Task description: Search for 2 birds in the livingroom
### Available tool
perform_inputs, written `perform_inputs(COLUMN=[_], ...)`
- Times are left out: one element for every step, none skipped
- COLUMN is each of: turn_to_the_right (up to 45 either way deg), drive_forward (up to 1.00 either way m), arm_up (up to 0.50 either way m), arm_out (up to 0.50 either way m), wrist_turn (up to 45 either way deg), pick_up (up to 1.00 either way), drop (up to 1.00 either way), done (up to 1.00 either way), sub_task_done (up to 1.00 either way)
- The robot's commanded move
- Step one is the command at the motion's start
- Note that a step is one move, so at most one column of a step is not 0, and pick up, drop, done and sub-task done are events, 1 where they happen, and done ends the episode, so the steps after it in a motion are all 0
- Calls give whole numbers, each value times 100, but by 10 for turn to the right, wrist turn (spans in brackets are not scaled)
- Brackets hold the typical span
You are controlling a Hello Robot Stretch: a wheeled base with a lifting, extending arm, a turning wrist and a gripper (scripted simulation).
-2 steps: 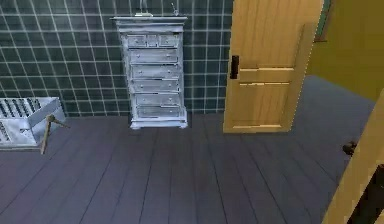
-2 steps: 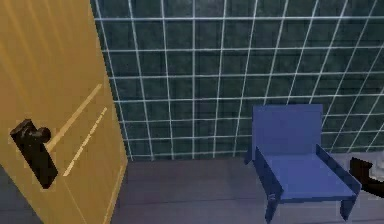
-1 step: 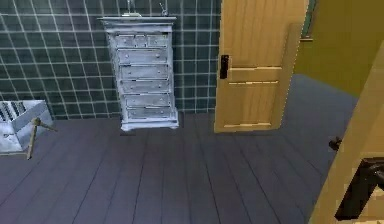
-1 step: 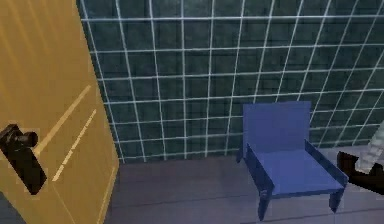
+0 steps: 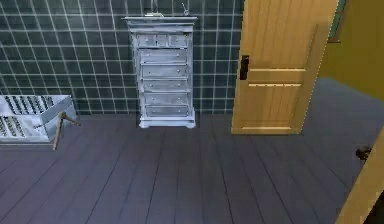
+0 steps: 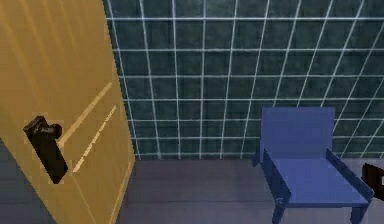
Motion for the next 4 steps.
perform_inputs(turn_to_the_right=[0,-30,0,450], drive_forward=[15,0,80,0], arm_up=[0,0,0,0], arm_out=[0,0,0,0], wrist_turn=[0,0,0,0], pick_up=[0,0,0,0], drop=[0,0,0,0], done=[0,0,0,0], sub_task_done=[0,0,0,0])
